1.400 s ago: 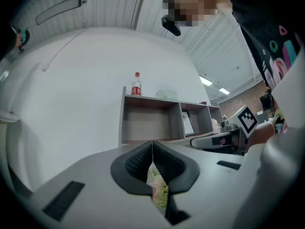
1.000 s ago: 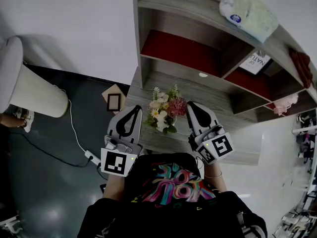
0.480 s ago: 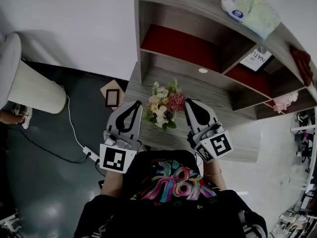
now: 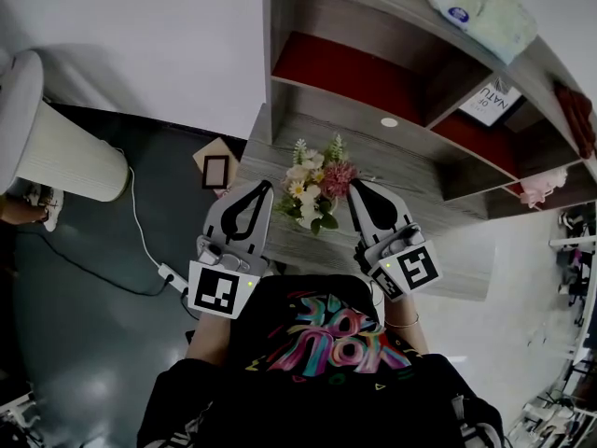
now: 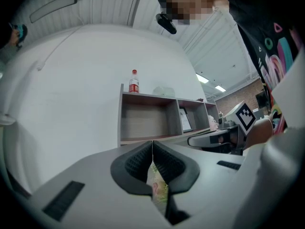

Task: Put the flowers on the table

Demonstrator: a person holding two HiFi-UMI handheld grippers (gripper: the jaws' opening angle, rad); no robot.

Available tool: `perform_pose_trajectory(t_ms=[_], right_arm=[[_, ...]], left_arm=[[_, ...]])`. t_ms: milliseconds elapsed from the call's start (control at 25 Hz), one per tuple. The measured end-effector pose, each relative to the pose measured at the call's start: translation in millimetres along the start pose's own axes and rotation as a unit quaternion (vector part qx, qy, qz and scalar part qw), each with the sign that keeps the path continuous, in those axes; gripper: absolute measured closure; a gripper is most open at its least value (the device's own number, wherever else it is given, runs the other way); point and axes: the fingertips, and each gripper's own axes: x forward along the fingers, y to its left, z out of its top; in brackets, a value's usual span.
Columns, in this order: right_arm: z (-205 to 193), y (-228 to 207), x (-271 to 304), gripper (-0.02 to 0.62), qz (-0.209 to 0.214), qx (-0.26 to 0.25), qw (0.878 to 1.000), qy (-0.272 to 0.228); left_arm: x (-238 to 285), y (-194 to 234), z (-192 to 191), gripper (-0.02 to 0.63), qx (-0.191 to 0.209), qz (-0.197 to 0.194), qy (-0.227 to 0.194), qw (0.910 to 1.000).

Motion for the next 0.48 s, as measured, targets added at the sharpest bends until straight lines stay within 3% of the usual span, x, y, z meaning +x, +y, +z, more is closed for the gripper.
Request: perform_pose_trajectory(t_ms=[480], right_arm=[[0.2, 3.0, -10.1, 0.580, -0.011, 0.007, 1.000, -0.007]], left_arm=[[-11.6, 1.5, -2.7, 0.580, -0.002, 0.005, 0.003, 1.0000]])
